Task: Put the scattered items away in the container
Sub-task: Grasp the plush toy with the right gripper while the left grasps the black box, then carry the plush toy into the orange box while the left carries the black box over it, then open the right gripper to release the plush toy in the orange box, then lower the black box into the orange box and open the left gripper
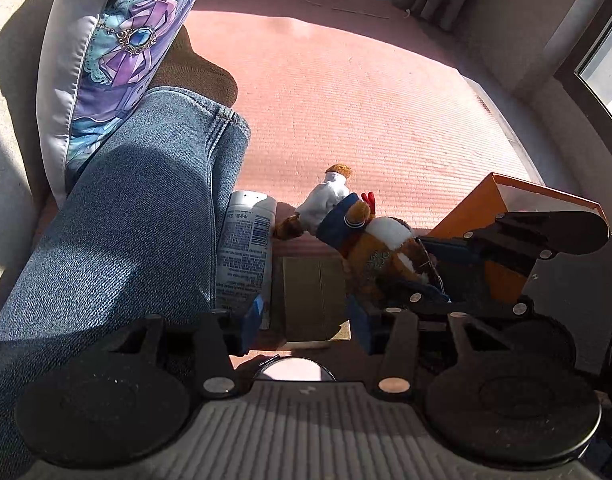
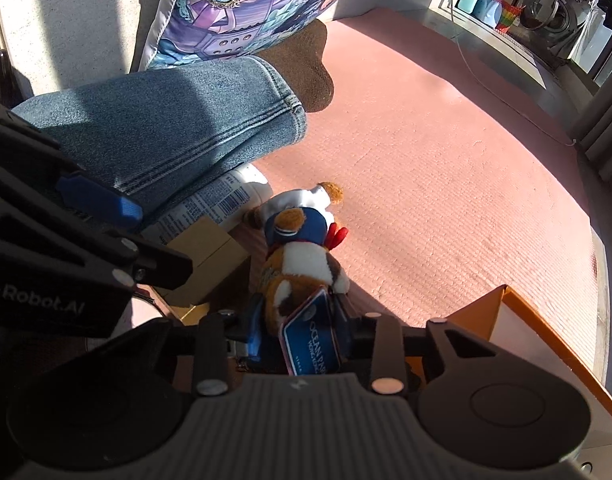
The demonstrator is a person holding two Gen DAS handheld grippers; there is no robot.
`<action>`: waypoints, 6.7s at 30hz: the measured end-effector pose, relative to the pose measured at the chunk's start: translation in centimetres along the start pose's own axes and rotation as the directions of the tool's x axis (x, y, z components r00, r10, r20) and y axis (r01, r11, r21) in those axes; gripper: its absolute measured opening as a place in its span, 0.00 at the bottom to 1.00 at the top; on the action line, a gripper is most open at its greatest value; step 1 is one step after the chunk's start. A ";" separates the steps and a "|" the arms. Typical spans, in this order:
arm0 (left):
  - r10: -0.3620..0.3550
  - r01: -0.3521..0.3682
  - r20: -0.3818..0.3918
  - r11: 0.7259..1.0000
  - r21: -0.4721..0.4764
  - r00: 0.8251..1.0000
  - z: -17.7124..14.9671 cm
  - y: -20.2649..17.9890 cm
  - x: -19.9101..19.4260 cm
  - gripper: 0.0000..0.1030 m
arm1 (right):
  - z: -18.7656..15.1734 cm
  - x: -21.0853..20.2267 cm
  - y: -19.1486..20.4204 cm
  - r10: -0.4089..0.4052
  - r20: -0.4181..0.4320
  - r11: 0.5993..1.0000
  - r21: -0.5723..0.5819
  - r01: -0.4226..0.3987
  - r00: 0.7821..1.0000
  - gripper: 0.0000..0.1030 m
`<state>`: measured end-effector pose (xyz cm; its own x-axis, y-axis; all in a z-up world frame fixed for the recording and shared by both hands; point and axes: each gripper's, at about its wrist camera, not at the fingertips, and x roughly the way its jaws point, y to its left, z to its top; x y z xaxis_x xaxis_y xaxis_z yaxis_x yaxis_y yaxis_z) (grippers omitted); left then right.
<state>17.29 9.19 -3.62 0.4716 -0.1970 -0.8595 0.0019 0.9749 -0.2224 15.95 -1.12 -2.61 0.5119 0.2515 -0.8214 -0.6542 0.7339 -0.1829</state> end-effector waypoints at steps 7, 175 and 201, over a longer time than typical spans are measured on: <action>-0.021 0.021 0.004 0.999 -0.027 1.000 0.8 0.2 -1.0 0.56 | 0.3 -4.6 -1.6 0.000 0.121 0.997 0.078 -0.010 0.993 0.37; -0.122 0.139 -0.106 0.976 0.169 0.987 4.0 -28.6 6.8 0.37 | -17.5 -9.3 -23.3 -0.152 0.017 0.665 0.742 0.089 0.988 0.25; -0.123 0.141 -0.103 0.970 0.196 0.987 4.2 -27.8 5.6 0.52 | -18.2 -5.3 -24.2 -0.027 0.088 0.564 0.824 -0.058 0.996 0.20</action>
<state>23.64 -18.57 -0.32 0.3744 -0.3251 -0.8684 0.2415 0.9384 -0.2471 18.88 -31.70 -3.68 0.5767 0.2860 -0.7652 0.0600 0.9193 0.3889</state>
